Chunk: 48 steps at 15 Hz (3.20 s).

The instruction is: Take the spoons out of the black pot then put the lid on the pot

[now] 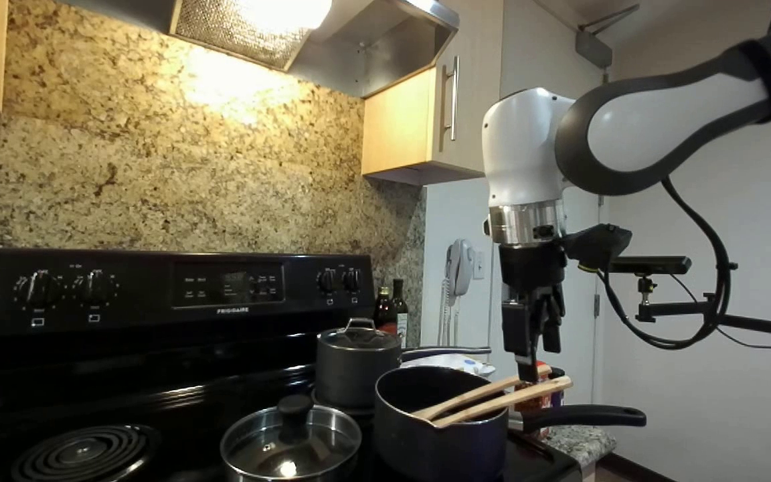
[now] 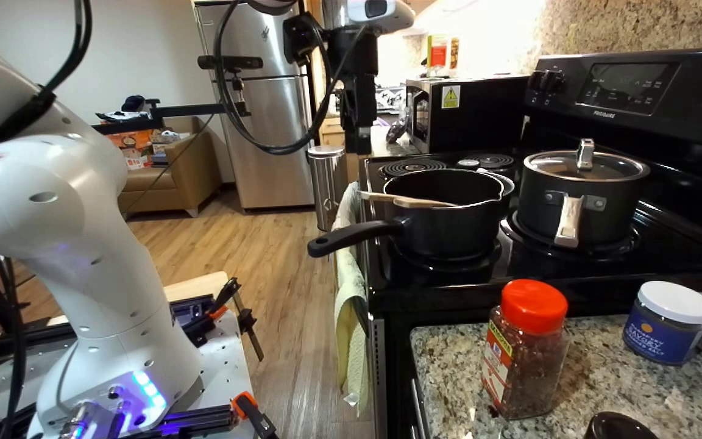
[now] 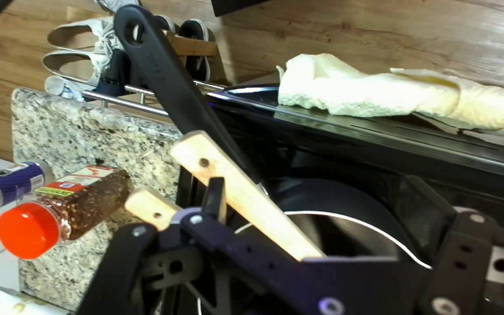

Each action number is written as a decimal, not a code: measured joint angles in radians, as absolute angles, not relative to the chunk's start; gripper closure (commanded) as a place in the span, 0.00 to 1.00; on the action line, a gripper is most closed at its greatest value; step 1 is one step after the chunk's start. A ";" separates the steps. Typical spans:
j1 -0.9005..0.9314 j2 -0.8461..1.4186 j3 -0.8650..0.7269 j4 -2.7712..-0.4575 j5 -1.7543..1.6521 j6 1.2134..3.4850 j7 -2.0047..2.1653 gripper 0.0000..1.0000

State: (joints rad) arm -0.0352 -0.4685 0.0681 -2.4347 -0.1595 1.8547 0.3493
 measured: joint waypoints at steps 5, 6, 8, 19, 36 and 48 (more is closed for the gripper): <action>-0.054 -0.481 0.036 -2.470 -0.195 1.918 0.323 0.00; -0.053 -0.481 0.036 -2.471 -0.195 1.921 0.323 0.00; -0.053 -0.480 0.036 -2.471 -0.194 1.918 0.323 0.00; -0.066 -0.366 -0.055 -2.440 -0.194 1.905 0.178 0.00; -0.063 -0.309 -0.077 -2.419 -0.110 1.905 0.153 0.80; -0.063 -0.327 -0.074 -2.418 -0.108 1.893 0.153 0.89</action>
